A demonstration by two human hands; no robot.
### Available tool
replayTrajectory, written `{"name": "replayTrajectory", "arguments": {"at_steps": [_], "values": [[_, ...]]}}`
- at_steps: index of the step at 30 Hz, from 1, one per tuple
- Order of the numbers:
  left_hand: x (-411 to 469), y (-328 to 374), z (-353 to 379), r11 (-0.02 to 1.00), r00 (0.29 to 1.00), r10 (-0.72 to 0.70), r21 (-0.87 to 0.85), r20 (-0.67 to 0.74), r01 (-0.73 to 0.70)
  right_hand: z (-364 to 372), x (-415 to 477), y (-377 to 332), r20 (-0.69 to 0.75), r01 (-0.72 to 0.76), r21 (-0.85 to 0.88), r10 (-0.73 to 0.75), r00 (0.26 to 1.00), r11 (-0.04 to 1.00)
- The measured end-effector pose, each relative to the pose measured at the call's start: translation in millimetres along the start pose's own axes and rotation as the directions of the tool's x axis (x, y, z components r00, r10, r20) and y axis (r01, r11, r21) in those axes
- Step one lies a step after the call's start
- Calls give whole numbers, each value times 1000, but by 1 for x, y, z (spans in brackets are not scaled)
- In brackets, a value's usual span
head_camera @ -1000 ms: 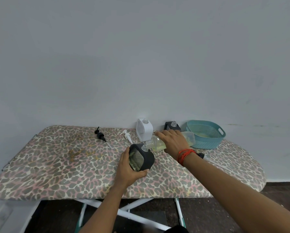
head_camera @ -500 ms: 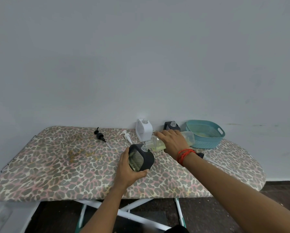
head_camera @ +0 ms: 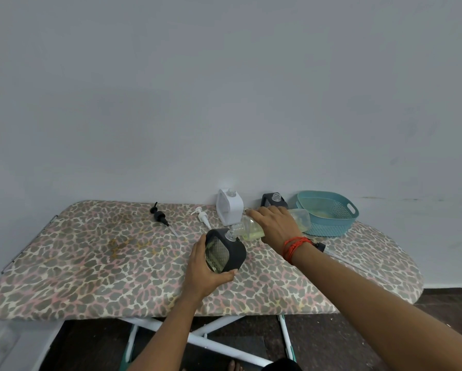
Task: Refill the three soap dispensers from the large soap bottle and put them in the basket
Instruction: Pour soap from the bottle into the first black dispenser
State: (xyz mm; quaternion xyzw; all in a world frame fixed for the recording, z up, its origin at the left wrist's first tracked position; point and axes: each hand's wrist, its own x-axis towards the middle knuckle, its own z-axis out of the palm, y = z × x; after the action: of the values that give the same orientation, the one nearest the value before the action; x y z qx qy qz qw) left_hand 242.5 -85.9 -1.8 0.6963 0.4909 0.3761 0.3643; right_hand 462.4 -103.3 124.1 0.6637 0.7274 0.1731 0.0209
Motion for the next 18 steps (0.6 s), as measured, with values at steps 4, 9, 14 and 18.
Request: {"name": "replayTrajectory", "arguments": {"at_steps": [4,9,14,18], "values": [[1,-1,0,1000,1000,-5,3,-1,5,-1,0,-1,1,4,-2,-4,1000,1000],[0,-1,0,1000,1000,2,12,-1,-2,-2,-1,-1,-7,3,1,-3,1000,1000],[2,-3,0,1000,1000,1,16,-2,-1,-2,-1,-1,-17,3,4,-3,1000,1000],[1,-2,0,1000,1000,3,12,11,-3,-3,-2,-2,-17,5,6,-5,1000,1000]]}}
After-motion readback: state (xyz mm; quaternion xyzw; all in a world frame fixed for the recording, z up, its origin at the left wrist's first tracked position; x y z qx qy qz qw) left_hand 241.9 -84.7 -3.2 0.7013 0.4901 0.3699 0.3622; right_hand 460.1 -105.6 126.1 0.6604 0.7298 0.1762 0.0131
